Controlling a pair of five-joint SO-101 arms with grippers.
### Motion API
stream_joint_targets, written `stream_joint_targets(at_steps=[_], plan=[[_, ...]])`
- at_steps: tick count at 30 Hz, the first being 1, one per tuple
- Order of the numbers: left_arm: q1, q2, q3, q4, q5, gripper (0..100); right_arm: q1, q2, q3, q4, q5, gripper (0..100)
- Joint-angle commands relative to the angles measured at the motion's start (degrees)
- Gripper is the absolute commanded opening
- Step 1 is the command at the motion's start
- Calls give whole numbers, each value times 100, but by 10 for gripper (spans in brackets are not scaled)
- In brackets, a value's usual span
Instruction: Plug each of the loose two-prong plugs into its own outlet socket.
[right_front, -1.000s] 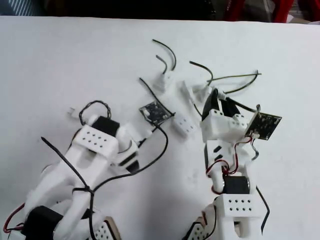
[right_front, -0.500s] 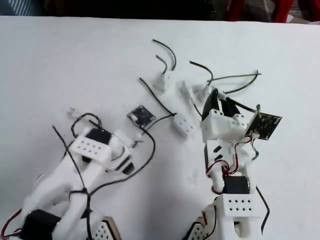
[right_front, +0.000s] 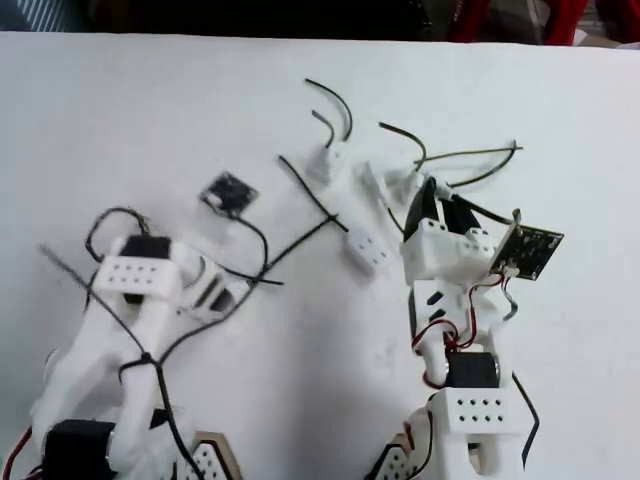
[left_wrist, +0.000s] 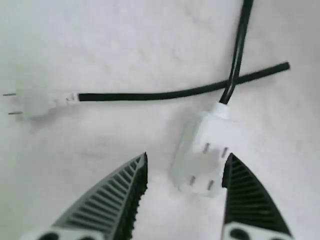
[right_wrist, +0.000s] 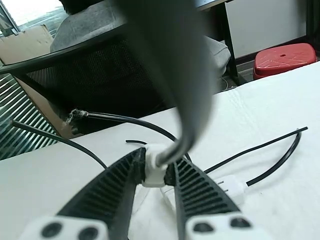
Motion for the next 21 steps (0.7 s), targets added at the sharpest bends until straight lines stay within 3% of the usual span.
stream_joint_targets(at_steps=[1,6,12,21], plan=[[-224,-136,-554,70,-53,249,57,-75,-176,-84,18,17],[-224,-163,-686,360,-114,249,40,-75,-176,-84,18,17],[338,-127,-545,932,-642,249,40,-75,-176,-84,26,17],[347,-127,589,-624,-651,245,40,-75,-176,-84,26,17]])
